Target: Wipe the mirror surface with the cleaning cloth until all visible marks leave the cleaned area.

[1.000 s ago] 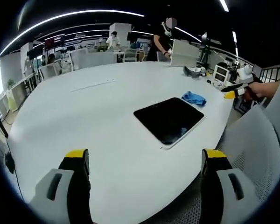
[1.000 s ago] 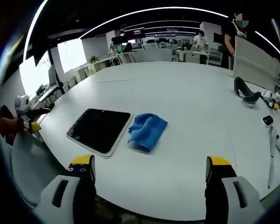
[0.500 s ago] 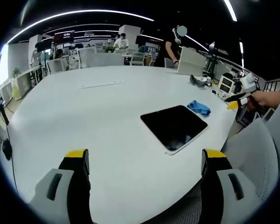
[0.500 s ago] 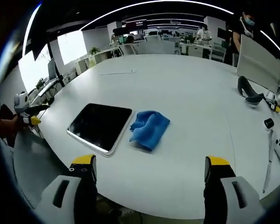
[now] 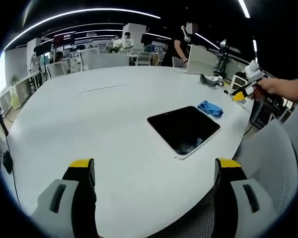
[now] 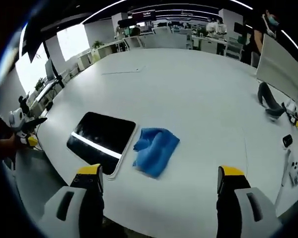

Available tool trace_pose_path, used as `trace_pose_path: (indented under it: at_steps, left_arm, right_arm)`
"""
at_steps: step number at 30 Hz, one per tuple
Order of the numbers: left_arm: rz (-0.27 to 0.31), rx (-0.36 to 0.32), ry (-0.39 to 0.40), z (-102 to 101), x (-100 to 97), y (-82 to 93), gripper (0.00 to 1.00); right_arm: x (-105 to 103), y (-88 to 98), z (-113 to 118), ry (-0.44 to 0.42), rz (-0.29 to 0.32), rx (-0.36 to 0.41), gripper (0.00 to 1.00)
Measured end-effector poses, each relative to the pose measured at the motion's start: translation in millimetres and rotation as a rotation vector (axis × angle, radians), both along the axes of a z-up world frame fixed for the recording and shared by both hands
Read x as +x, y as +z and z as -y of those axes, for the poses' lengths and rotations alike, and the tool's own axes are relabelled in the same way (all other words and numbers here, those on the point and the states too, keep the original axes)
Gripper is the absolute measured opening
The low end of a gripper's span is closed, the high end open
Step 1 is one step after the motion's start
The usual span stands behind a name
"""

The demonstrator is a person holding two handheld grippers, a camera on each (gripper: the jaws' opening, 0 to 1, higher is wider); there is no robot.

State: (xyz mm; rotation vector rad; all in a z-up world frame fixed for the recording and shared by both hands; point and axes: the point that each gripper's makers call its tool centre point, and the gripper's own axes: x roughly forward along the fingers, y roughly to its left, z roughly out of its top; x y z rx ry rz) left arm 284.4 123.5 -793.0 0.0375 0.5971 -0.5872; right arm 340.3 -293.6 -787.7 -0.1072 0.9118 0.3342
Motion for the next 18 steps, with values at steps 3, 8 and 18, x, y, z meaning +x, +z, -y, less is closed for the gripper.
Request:
trace_pose_path:
  at_steps: [3,8,18]
  left_arm:
    - [-0.007,0.012,-0.013,1,-1.3,-3.2,0.99]
    - [-0.015,0.015,-0.013,0,-1.7,-4.8,0.99]
    - [-0.028,0.008,-0.007,-1,-0.4,-7.0,0.99]
  right_arm:
    - [13,1.6,-3,0.016,-0.01,-0.015,0.94]
    - [32,-0.6,-2,0.022,-0.047,-0.029,0.92]
    - [70,-3.7,-8,0.021,-0.116,-0.037,0.89]
